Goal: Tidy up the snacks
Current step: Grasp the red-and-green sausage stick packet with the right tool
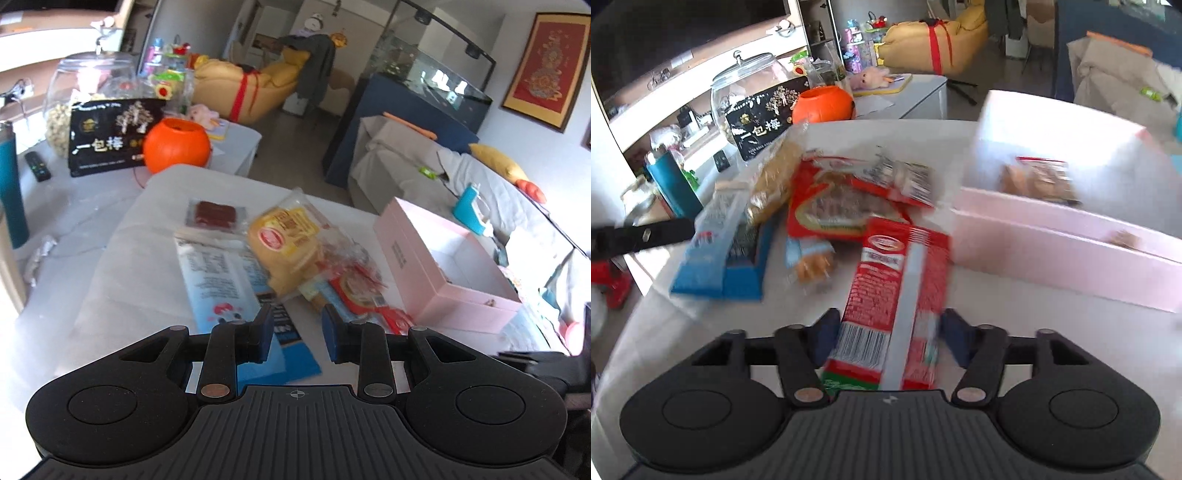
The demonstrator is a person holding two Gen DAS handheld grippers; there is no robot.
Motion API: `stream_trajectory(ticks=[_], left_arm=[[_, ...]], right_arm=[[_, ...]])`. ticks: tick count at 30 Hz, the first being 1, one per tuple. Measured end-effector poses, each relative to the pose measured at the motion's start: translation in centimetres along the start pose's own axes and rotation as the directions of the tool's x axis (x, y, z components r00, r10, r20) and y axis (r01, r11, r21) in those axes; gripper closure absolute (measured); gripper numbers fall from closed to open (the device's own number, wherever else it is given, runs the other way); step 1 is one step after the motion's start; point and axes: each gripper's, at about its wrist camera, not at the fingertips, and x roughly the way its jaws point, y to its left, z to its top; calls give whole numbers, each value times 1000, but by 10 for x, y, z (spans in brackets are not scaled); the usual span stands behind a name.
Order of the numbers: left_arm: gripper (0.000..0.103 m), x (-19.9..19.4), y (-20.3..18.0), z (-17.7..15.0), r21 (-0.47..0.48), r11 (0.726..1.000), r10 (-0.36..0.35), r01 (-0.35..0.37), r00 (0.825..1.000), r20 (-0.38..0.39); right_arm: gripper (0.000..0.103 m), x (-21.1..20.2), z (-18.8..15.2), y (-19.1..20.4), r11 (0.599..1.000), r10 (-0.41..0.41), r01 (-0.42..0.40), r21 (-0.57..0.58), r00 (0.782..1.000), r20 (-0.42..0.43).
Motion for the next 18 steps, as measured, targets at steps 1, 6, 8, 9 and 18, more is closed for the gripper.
stream_trajectory(ticks=[1,6,8,9,18], left_arm=[[71,1,-1,-1,1,1000,-1,1,1000,-3],[71,9,-11,3,8,1000,-2,2,1000,-17],[71,14,-21,8,31,999,-25,26,999,-21],[71,17,-29,12,54,998,-43,44,999,-27],[71,95,-95,63,244,969,-20,29,999,-39]], right_arm=[[52,-7,-6,-4,1000,-3,3,-2,1000,1],[52,-35,-34,-29,995,-96,96,8,995,24],[52,-41,-43,-40,984,-178,178,18,983,42],[52,-43,-47,-45,978,-210,209,26,976,52],[24,-47,-67,-60,964,-264,256,75,955,133]])
